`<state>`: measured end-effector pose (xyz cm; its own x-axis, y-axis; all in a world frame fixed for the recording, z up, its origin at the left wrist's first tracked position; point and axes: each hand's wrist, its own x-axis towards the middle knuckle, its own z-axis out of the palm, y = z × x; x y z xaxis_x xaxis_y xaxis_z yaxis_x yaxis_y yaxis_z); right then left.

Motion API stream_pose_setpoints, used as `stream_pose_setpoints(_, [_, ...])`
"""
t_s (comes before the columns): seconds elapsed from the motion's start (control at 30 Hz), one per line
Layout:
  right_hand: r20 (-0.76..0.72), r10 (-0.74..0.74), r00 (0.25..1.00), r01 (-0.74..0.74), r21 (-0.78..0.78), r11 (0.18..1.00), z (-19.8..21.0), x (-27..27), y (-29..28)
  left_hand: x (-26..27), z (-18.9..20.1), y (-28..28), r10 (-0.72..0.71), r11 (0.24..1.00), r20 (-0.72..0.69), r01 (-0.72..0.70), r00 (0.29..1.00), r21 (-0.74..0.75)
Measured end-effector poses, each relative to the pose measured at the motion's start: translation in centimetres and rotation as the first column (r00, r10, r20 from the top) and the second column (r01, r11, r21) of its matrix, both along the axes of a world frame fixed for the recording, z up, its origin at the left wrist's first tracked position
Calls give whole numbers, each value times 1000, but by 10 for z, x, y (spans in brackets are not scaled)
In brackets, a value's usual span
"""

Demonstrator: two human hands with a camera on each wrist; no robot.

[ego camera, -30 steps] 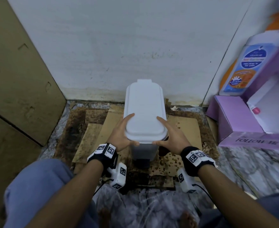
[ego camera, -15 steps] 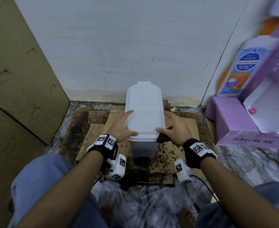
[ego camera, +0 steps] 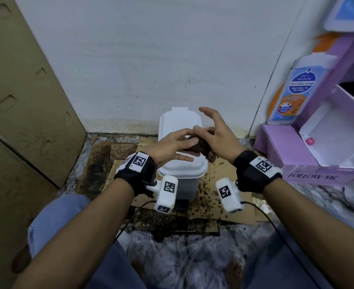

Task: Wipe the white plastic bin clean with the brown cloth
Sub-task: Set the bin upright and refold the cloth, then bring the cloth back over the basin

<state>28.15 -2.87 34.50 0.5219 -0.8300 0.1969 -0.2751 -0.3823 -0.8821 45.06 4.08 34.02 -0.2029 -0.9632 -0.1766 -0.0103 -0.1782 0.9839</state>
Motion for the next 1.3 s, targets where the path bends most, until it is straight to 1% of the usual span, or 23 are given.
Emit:
stream_pose_setpoints(0.07, [-7,-10,1000,10,35,999,3,-3,3,-1,0,-1,86,995,-71,-89,994,-37])
stream_pose_setpoints(0.1, [-27,-1,1000,4,89,996,3,-5,4,-2,0,-1,136,988,-97,-142,986,-64])
stream_pose_setpoints(0.17, [-34,70,997,-57,287,956,-1,-10,6,-3,0,-1,214,967,-129,-229,968,-113])
stream_pose_setpoints(0.2, [-24,117,993,-98,397,913,-4,-14,7,-3,1,-1,237,957,-139,-256,961,-135])
stream_pose_setpoints(0.23, [-9,162,987,-139,472,871,-8,-17,10,-3,1,-1,255,948,-145,-276,956,-156])
stream_pose_setpoints(0.27, [9,185,983,-164,502,849,-12,-21,12,-2,1,-1,272,939,-146,-295,951,-174])
stream_pose_setpoints(0.3, [33,178,983,-171,501,849,-16,-24,14,-1,0,-2,287,932,-142,-310,947,-187])
stream_pose_setpoints(0.37, [80,109,991,-134,465,875,-20,-30,16,0,0,-3,294,929,-111,-311,949,-202])
stream_pose_setpoints(0.4, [95,68,993,-104,450,887,-19,-33,16,0,1,-3,278,937,-90,-291,956,-196])
stream_pose_setpoints(0.47, [127,4,992,-58,426,903,-17,-44,13,-2,3,-5,215,966,-69,-222,974,-134])
stream_pose_setpoints(0.53, [176,-39,984,-38,414,910,-10,-59,12,-9,7,-9,108,991,-48,-111,993,-73])
stream_pose_setpoints(0.63, [223,-95,970,2,384,923,3,-90,14,-32,12,-16,-49,998,-10,48,999,-29])
stream_pose_setpoints(0.73, [204,-161,966,95,297,950,9,-124,18,-64,12,-27,-101,995,-21,101,995,1])
stream_pose_setpoints(0.83, [179,-260,949,211,251,945,8,-160,26,-103,9,-39,-142,990,-69,143,988,11])
stream_pose_setpoints(0.93, [160,-368,916,324,247,913,-2,-200,34,-148,6,-49,-179,983,-118,183,977,20])
stream_pose_setpoints(1.03, [171,-469,867,403,313,860,-20,-240,44,-196,-7,-59,-203,978,-118,206,972,21])
stream_pose_setpoints(1.1, [198,-528,826,439,361,823,-33,-265,51,-225,-19,-63,-211,977,-59,213,976,22])
stream_pose_setpoints(1.13, [199,-551,810,455,379,806,-39,-276,55,-239,-25,-63,-219,976,-3,219,976,17])
stream_pose_setpoints(1.2, [178,-601,779,498,409,765,-55,-298,62,-264,-38,-64,-237,971,86,237,968,12])
stream_pose_setpoints(1.3, [122,-663,739,561,435,704,-85,-330,75,-300,-69,-68,-301,953,149,297,942,53])
